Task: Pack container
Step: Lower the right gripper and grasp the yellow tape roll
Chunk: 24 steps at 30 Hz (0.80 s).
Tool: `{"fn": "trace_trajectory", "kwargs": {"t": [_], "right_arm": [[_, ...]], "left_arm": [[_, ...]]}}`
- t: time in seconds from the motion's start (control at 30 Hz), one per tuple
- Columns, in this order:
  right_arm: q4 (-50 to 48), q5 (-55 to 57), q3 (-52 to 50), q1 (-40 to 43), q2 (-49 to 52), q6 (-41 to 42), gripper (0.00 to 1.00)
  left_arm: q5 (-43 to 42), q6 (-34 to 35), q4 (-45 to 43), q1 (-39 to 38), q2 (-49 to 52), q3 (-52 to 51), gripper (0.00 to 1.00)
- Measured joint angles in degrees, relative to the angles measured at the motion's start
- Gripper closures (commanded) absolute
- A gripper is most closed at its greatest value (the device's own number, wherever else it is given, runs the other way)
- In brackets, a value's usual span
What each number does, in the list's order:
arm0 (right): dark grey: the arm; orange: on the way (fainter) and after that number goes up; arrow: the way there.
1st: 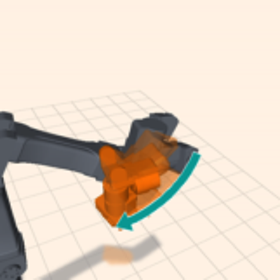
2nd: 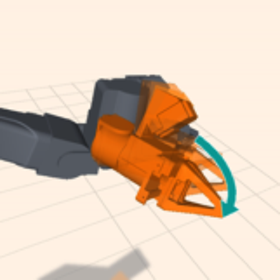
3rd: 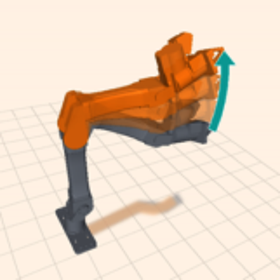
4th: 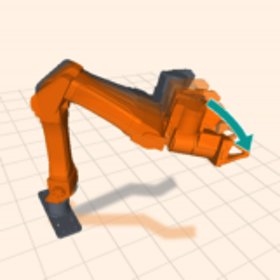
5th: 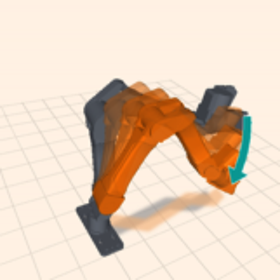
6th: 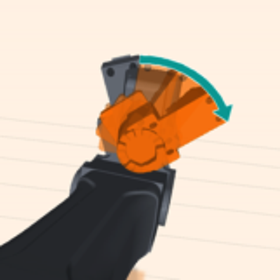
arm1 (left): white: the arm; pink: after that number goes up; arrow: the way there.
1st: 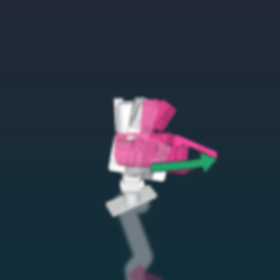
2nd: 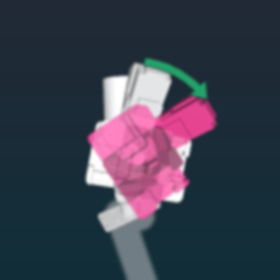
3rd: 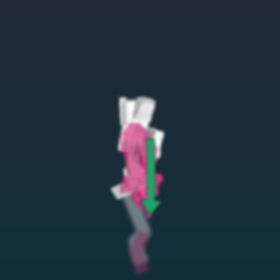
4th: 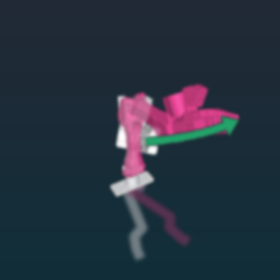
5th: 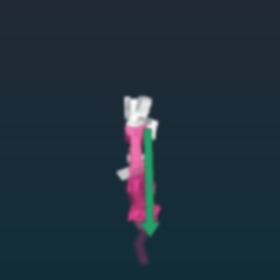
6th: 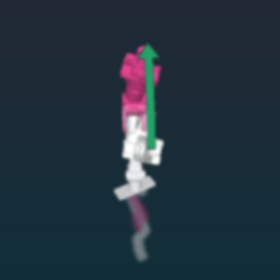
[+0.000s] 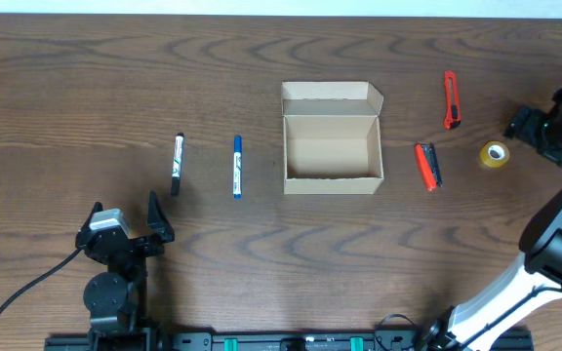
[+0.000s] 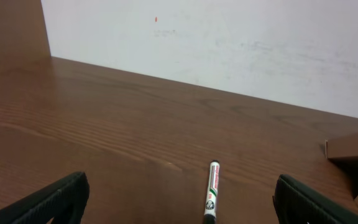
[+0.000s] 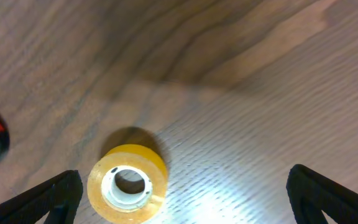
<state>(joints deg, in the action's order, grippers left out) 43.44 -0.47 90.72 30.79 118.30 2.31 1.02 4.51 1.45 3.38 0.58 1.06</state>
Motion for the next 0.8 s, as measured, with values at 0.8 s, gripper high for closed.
{"fn": "trace_trajectory", "kwargs": {"t": [0.8], "right_arm": [[7.8,4.3,1.3,-0.3,1.7,0.3,0.01]], "left_arm": [[0.0,0.0,0.0,0.0,0.0,0.0,0.05]]}}
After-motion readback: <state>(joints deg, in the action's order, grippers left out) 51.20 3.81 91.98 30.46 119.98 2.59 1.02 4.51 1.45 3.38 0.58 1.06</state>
